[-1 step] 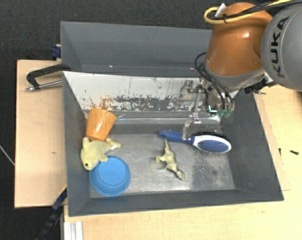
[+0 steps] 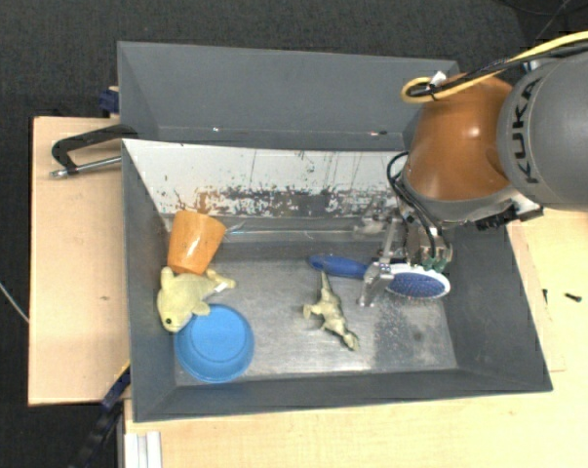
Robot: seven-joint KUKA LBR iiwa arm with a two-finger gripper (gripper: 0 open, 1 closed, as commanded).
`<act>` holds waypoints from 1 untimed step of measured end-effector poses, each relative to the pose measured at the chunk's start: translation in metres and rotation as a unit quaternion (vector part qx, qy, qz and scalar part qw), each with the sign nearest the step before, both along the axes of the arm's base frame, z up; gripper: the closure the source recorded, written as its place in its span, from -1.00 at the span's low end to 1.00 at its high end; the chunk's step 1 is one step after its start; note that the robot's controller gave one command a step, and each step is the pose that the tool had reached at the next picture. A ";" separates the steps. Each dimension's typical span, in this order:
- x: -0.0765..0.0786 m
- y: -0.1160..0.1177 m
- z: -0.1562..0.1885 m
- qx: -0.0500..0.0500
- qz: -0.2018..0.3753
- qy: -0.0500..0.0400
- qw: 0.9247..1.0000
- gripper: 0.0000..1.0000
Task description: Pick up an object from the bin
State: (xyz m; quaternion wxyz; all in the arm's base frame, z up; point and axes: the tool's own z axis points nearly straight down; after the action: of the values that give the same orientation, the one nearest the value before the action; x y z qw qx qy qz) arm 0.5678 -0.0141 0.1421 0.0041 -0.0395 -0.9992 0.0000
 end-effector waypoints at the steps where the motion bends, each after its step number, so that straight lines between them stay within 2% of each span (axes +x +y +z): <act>1: 0.002 -0.016 -0.069 0.001 -0.115 -0.007 0.993 -1.00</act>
Offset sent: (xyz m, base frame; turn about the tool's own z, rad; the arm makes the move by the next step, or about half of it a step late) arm -0.0001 -0.0170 -0.0721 0.2302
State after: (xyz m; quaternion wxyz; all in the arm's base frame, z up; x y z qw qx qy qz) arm 0.5701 -0.0298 0.0726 -0.0032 -0.1539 -0.9881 -0.0016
